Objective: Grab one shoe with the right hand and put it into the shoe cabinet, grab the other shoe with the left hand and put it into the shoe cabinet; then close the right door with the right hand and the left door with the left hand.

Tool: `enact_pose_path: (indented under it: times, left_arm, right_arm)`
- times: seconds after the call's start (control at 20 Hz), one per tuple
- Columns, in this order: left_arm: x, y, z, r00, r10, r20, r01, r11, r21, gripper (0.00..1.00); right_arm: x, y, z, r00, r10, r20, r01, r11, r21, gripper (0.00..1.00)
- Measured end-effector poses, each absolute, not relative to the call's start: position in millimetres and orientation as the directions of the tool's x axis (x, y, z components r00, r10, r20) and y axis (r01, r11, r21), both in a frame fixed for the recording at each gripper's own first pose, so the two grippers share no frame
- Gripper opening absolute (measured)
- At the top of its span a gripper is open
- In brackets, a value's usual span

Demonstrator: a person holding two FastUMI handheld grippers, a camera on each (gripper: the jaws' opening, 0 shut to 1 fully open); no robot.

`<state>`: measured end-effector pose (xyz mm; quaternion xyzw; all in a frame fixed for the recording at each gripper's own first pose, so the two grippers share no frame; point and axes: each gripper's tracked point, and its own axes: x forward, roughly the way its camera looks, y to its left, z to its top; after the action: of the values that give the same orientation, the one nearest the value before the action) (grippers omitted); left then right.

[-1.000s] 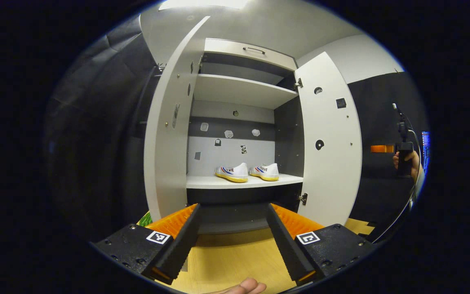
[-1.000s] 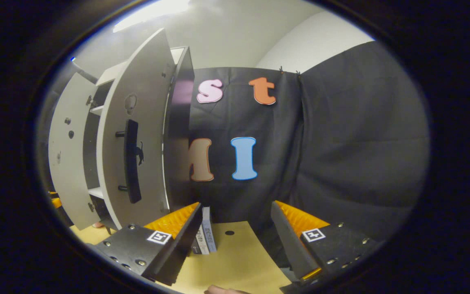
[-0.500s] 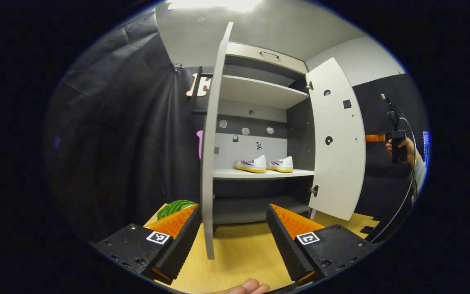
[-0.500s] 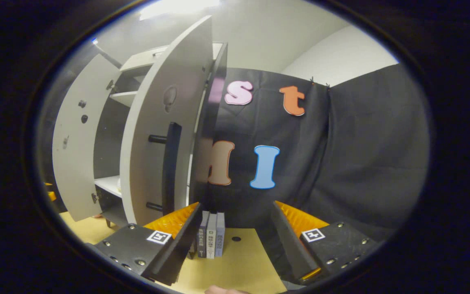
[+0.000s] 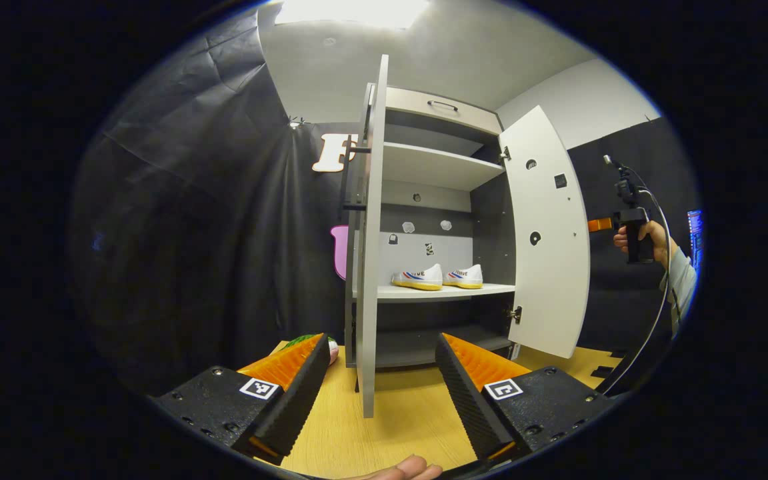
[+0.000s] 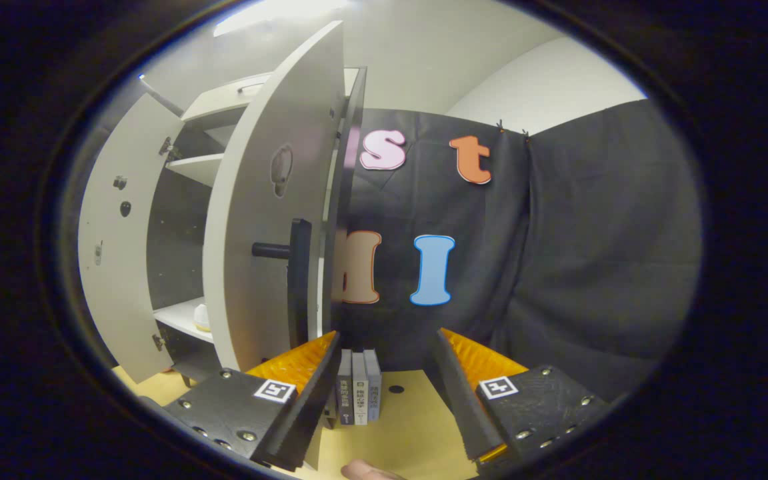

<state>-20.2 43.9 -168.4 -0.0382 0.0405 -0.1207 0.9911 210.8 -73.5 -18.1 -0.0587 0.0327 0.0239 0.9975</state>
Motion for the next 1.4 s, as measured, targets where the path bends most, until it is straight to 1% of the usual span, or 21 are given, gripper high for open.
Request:
enact_pose_path:
  times: [0.05,0.1,0.15,0.2,0.25,0.35,0.4,0.45,0.5,0.55,0.7,0.75,0.85,0.9,0.95,1.0,1.05,1.1,1.15,1.25,1.4]
  left_arm:
    - [-25,42,-167,0.966,-0.25,-0.068,0.243,0.966,-0.089,0.93]
    - [-27,40,-167,0.965,-0.252,-0.065,0.246,0.965,-0.089,0.96]
    - [-31,38,-165,0.966,-0.251,-0.063,0.246,0.965,-0.088,0.96]
    - [-34,39,-165,0.967,-0.247,-0.064,0.241,0.967,-0.085,0.96]
    - [-36,40,-164,0.968,-0.243,-0.064,0.238,0.968,-0.085,0.96]
    - [-36,39,-160,0.968,-0.242,-0.061,0.236,0.967,-0.095,0.96]
    - [-35,39,-158,0.969,-0.238,-0.061,0.231,0.967,-0.104,0.93]
    - [-35,38,-156,0.97,-0.235,-0.059,0.227,0.967,-0.114,0.96]
    - [-36,36,-154,0.97,-0.237,-0.058,0.229,0.965,-0.124,0.96]
    - [-39,35,-151,0.969,-0.242,-0.056,0.233,0.964,-0.131,0.96]
    - [-52,37,-146,0.969,-0.242,-0.048,0.235,0.965,-0.118,0.96]
    - [-55,38,-144,0.97,-0.238,-0.047,0.232,0.967,-0.109,0.96]
    - [-57,40,-143,0.971,-0.233,-0.049,0.227,0.969,-0.101,0.96]
    - [-54,41,-145,0.972,-0.229,-0.053,0.223,0.97,-0.098,0.96]
    - [-54,43,-146,0.973,-0.222,-0.06,0.216,0.972,-0.097,0.96]
    - [-53,44,-146,0.975,-0.215,-0.064,0.208,0.974,-0.093,0.93]
    - [-54,46,-145,0.976,-0.206,-0.065,0.2,0.976,-0.086,0.96]
    - [-55,50,-145,0.978,-0.195,-0.066,0.19,0.979,-0.077,0.96]
    - [-56,55,-144,0.981,-0.185,-0.065,0.181,0.981,-0.068,0.96]
    - [-58,61,-141,0.984,-0.168,-0.059,0.164,0.984,-0.064,0.96]
    - [-58,70,-140,0.987,-0.147,-0.061,0.142,0.987,-0.076,0.96]
  right_arm:
    - [209,-69,-19,0.996,0.045,-0.075,-0.053,0.992,-0.116,0.82]
    - [206,-62,-19,0.995,0.05,-0.083,-0.059,0.992,-0.112,0.85]
    - [206,-56,-20,0.994,0.062,-0.087,-0.072,0.991,-0.11,0.82]
    - [205,-47,-20,0.993,0.08,-0.092,-0.089,0.991,-0.104,0.85]
    - [203,-39,-22,0.991,0.099,-0.092,-0.107,0.99,-0.096,0.83]
    - [202,-18,-22,0.987,0.137,-0.084,-0.145,0.985,-0.091,0.85]
    - [202,-9,-23,0.985,0.153,-0.084,-0.161,0.983,-0.087,0.85]
    - [202,1,-24,0.982,0.167,-0.085,-0.174,0.981,-0.085,0.82]
    - [202,10,-24,0.981,0.172,-0.084,-0.179,0.98,-0.086,0.82]
    - [205,16,-25,0.983,0.165,-0.082,-0.172,0.98,-0.095,0.85]
    - [212,39,-28,0.986,0.146,-0.078,-0.152,0.985,-0.078,0.86]
    - [213,51,-31,0.984,0.159,-0.084,-0.164,0.985,-0.05,0.83]
    - [217,80,-39,0.973,0.211,-0.099,-0.214,0.977,-0.022,0.83]
    - [216,94,-44,0.966,0.235,-0.104,-0.237,0.971,-0.014,0.86]
    - [217,102,-49,0.965,0.237,-0.114,-0.239,0.971,-0.009,0.88]
    - [215,109,-53,0.965,0.235,-0.119,-0.238,0.971,-0.007,0.89]
    - [211,118,-56,0.962,0.248,-0.115,-0.251,0.968,-0.013,0.94]
    - [205,125,-58,0.961,0.255,-0.109,-0.26,0.965,-0.028,0.93]
    - [202,129,-61,0.961,0.259,-0.1,-0.265,0.963,-0.047,0.96]
    - [192,132,-63,0.962,0.259,-0.088,-0.266,0.961,-0.074,0.96]
    - [176,131,-66,0.964,0.252,-0.086,-0.258,0.964,-0.063,0.96]
